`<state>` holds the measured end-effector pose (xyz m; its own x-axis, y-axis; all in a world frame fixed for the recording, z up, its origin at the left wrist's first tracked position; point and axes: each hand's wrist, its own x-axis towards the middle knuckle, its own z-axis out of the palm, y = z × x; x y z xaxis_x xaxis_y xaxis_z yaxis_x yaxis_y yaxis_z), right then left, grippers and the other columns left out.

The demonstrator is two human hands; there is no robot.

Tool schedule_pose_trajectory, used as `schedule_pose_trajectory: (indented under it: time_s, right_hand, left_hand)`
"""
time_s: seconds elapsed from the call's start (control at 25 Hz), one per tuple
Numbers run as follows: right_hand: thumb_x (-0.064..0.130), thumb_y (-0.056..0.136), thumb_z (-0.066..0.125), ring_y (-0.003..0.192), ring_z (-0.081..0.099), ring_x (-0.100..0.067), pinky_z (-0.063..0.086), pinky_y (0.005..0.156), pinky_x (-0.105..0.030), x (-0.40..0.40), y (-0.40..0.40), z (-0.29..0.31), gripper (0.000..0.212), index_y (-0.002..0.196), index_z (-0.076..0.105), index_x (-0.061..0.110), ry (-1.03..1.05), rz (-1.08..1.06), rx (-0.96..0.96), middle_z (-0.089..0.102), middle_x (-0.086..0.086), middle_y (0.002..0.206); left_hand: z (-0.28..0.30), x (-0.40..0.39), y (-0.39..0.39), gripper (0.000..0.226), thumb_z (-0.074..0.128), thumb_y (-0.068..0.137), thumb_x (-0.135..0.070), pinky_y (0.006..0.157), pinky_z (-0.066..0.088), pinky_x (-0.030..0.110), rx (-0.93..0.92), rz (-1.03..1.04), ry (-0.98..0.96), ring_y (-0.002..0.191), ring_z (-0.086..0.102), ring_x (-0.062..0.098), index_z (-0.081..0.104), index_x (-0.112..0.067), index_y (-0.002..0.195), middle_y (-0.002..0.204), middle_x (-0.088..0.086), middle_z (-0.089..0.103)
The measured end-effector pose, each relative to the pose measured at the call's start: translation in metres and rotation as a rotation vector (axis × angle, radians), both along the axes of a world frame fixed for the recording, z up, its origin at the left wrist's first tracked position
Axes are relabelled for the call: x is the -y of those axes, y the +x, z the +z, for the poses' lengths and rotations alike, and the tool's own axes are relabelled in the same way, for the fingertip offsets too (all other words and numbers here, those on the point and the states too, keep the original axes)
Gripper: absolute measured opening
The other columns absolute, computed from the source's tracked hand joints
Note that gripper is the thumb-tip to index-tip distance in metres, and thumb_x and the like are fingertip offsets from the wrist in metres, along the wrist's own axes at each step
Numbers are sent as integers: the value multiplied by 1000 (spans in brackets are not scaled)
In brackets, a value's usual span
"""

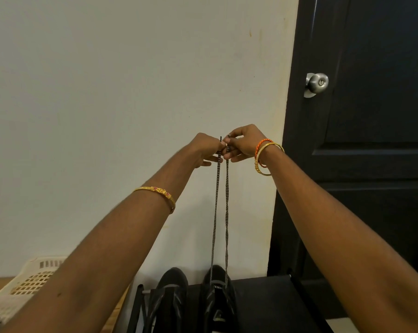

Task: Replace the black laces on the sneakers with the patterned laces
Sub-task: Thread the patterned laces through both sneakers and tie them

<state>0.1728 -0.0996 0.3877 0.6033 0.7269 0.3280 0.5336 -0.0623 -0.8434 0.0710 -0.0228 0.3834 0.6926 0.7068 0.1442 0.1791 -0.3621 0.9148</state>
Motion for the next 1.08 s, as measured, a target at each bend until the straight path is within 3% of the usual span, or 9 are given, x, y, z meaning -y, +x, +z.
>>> schedule_pose_trajectory:
  time_s: [0.16, 0.28, 0.4, 0.52, 0.68, 0.84, 0.96, 1.0, 1.08]
  right_hand:
    - [13, 96, 52, 52, 65, -11, 55, 48, -23, 0, 2, -4, 17, 103, 64, 4, 24, 0, 23, 66, -8, 73]
    - [17, 98, 48, 71, 61, -14, 54, 56, -23, -1, 5, -6, 25, 101, 68, 3, -5, -21, 75, 64, -6, 86]
    - [16, 92, 60, 80, 63, -13, 53, 62, -20, 1, 6, -7, 16, 100, 70, 7, 64, -29, 39, 66, -4, 90]
    - [15, 87, 66, 72, 65, -10, 56, 61, -18, 12, 5, -17, 14, 97, 70, 7, 185, -27, -64, 68, -4, 83]
    - [9, 92, 57, 71, 63, -8, 56, 62, -17, 29, 11, -63, 15, 102, 67, 3, 196, -55, -236, 64, -4, 85]
    - [11, 90, 60, 80, 55, -8, 48, 66, -20, 41, 32, -153, 15, 101, 70, 9, 38, -115, -303, 64, 1, 92]
    - [8, 85, 67, 74, 57, -10, 48, 61, -21, 42, 37, -232, 8, 92, 70, 6, -15, -170, -477, 65, -2, 84]
    - [6, 84, 68, 70, 57, -10, 48, 58, -20, 40, 36, -255, 5, 88, 70, 5, -26, -195, -535, 65, -3, 80]
    - [2, 82, 69, 65, 57, -10, 47, 52, -18, 34, 33, -295, 3, 83, 69, 5, -45, -249, -592, 65, -3, 76]
  left_hand:
    - [-2, 0, 0, 20, 51, 96, -16, 85, 45, 34, 1, -10, -8, 70, 62, 11, 62, -12, 81, 80, 0, 65]
    - [-4, -1, -1, 18, 50, 97, -18, 87, 43, 34, 0, -10, -4, 75, 63, 13, 66, -11, 93, 90, 1, 69]
    - [-9, -3, 0, 22, 46, 99, -19, 83, 45, 31, 5, -11, -12, 74, 64, 12, 66, -9, 102, 92, 1, 70]
    - [-20, -10, -3, 23, 43, 100, -15, 69, 49, 24, 39, 12, -27, 65, 59, 12, 65, -6, 100, 79, 1, 64]
    - [-54, -30, -11, 20, 49, 94, -5, 51, 42, 20, 27, 97, -15, 61, 41, 14, 64, -3, 105, 79, 1, 49]
    - [-126, -60, -17, 16, 50, 89, -11, 68, 42, 29, -110, 233, 175, 85, 48, 23, 59, -13, 103, 93, 9, 51]
    - [-200, -68, -19, 53, 56, 90, -23, 100, 35, 40, -414, 332, 306, 125, 38, 33, 37, -13, 139, 134, 16, 39]
    - [-224, -64, -18, 58, 57, 90, -22, 102, 33, 42, -445, 333, 314, 129, 33, 34, 34, -13, 142, 139, 16, 33]
    - [-272, -53, -14, 48, 58, 88, -16, 99, 38, 38, -395, 276, 262, 124, 41, 33, 45, -11, 134, 134, 18, 40]
